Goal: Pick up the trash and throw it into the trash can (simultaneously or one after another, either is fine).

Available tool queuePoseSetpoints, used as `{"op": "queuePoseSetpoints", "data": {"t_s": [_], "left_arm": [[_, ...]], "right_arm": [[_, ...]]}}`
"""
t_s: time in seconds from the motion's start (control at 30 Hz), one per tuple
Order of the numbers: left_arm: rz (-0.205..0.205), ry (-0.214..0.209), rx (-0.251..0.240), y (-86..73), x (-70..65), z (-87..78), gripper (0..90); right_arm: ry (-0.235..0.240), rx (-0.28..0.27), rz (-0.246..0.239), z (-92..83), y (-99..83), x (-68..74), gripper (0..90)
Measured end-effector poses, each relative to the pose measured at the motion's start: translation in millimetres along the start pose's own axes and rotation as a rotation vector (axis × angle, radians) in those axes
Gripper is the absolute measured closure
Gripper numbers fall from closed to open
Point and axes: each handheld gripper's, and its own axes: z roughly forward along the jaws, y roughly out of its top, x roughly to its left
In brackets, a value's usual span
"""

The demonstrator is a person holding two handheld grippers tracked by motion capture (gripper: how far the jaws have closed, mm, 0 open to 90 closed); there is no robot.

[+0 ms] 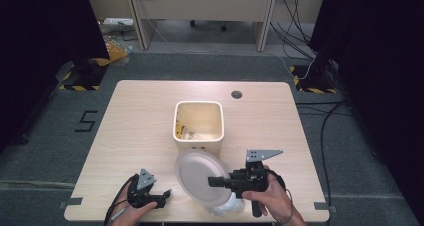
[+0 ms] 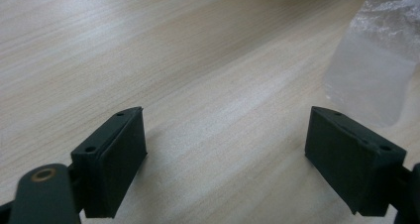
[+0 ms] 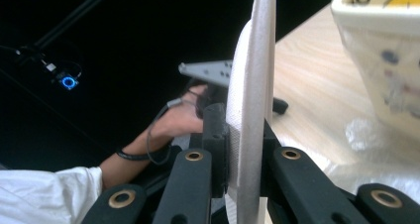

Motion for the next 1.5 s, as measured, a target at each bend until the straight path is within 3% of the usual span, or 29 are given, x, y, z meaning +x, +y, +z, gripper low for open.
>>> {"op": "queuePoseSetpoints", "data": {"t_s": [0.23, 0.5, 0.77, 1.13, 1.17, 1.37, 1.5], "left_arm": [[-0.012, 0.01, -0.015, -0.5, -1.1, 1.9, 13.4], [-0.012, 0.011, -0.016, -0.5, -1.2, 2.0, 13.3], [-0.012, 0.011, -0.016, -0.5, -1.2, 2.0, 13.3], [-0.01, 0.01, -0.012, -0.4, -1.0, 1.7, 13.2], [-0.01, 0.01, -0.012, -0.4, -1.0, 1.7, 13.3], [-0.012, 0.009, -0.013, -0.5, -1.2, 1.8, 13.2], [-0.012, 0.009, -0.013, -0.5, -1.2, 1.8, 13.3]], "right_arm": [[-0.006, -0.057, -0.042, -12.4, 26.2, 5.6, 83.5], [-0.005, -0.088, -0.033, -20.2, 54.4, 0.1, 83.5], [-0.06, -0.112, -0.05, -25.4, 91.7, -9.9, 83.4], [-0.107, -0.129, -0.014, -16.3, 126.0, -38.9, 83.4], [-0.109, -0.138, 0.002, -14.1, 131.6, -47.8, 83.4], [-0.151, -0.13, 0.014, -8.0, 137.9, -67.3, 83.3], [-0.169, -0.128, 0.053, -1.6, 136.0, -85.8, 83.3]]}}
